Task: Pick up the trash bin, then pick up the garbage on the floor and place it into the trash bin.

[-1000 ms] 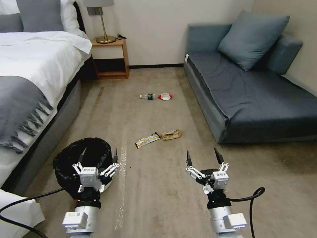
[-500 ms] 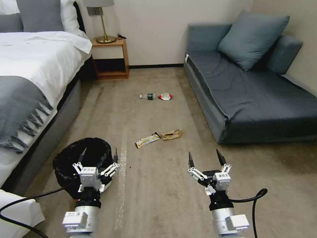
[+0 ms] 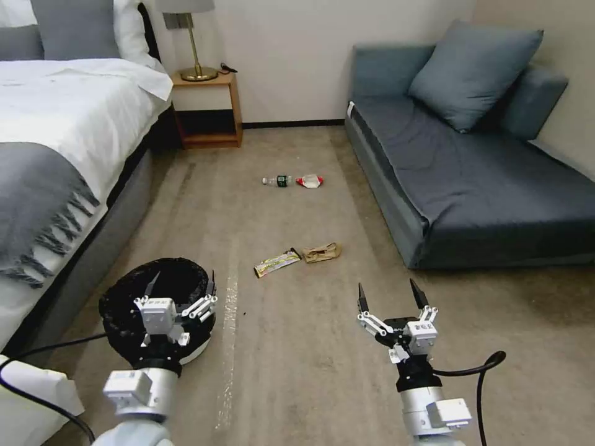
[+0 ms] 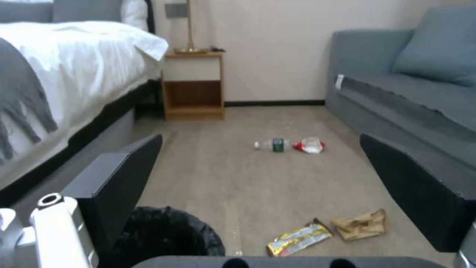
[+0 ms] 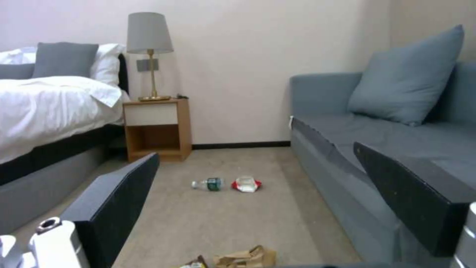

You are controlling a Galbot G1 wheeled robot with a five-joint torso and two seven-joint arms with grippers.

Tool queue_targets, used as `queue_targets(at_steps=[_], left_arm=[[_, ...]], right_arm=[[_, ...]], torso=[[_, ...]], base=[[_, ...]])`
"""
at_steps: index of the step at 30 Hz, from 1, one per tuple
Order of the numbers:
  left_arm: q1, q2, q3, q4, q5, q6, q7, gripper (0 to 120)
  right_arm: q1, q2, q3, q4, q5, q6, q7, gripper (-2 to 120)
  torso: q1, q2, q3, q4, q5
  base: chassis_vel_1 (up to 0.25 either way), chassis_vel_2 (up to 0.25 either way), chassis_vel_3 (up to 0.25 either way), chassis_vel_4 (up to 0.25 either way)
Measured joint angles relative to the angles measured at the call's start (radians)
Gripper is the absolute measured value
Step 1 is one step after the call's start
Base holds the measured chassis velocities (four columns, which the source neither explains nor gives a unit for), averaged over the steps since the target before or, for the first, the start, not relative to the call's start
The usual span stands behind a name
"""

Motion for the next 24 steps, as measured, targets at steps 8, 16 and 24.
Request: queue_targets(at_steps=[8,16,24], left_arm=[[-0.029,0.116,-0.149,0.048,-0.141,0.092,0.051,99],[-0.068,0.260,-0.314,0.152,-0.299,0.182,0.106,100],[-0.133,0.350,-0.431,0.241,-0.375,0.393,0.182,100]], right_arm=[[0.001,-0.002,0.013,0.002,0.010,0.001,0.000,100],[-0.001,0.003,0.014,0.006,0.011,0.007,0.001,100],[-0.001,0.005,0.015,0.007,0.011,0.011,0.001,100]], torso=[[0.000,0.000,0.000,0.0001,-0.0002],[0.000,0.000,0.000,0.0000,-0.0001],[0.000,0.000,0.000,0.0001,0.0000]], base=[[0.000,0.000,0.000,0.000],[0.000,0.000,0.000,0.000],[0.000,0.000,0.000,0.000]])
